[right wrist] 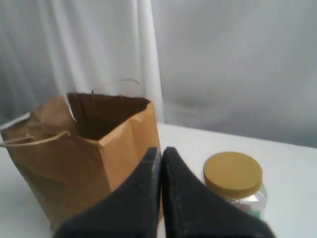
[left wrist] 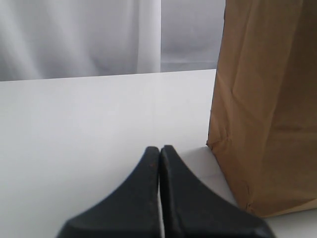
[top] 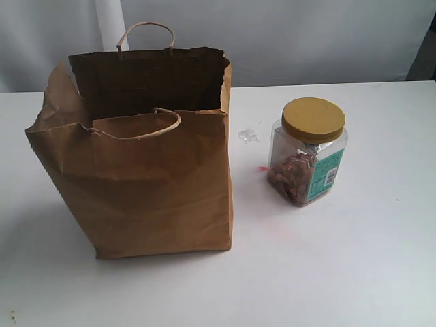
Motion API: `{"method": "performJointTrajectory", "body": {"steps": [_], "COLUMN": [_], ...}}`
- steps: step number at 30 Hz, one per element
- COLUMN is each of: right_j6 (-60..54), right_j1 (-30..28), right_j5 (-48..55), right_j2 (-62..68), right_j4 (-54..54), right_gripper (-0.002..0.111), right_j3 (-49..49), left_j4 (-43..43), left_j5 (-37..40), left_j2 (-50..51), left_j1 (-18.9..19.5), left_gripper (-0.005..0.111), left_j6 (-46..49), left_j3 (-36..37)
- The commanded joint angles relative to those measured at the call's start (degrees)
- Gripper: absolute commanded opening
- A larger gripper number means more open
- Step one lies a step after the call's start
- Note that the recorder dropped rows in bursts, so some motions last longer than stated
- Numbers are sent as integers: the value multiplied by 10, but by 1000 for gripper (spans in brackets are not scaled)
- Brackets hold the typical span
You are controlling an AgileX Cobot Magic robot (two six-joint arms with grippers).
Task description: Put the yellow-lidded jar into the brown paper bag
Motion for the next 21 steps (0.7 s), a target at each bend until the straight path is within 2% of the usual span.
{"method": "performJointTrajectory", "body": {"steps": [1,6,9,15,18,21], "right_j6": [66,83,83,22,-2,-8], "right_j1": [-4,-4,-4,-4,-4,-4], "right_j5": [150,302,354,465,465,465], "right_j2": [157,322,422,585,652,702], "right_j4": [-111,-186,-222,-228,-228,-228], "right_gripper": [0,0,0,0,0,0], "right_j3": [-160,-332,-434,-596,-649,-662], "left_j4": [-2,-2,-2,-2,-2,-2], "left_j5": [-5,-5,-5,-5,-5,-5], "left_j2": [2,2,2,2,2,2], "left_j1": [-3,-3,-3,-3,-3,-3], "left_gripper": [1,1,1,1,1,1], "left_j6": [-2,-2,-2,-2,-2,-2], "left_j3": [-1,-1,-1,-1,-1,-1]}}
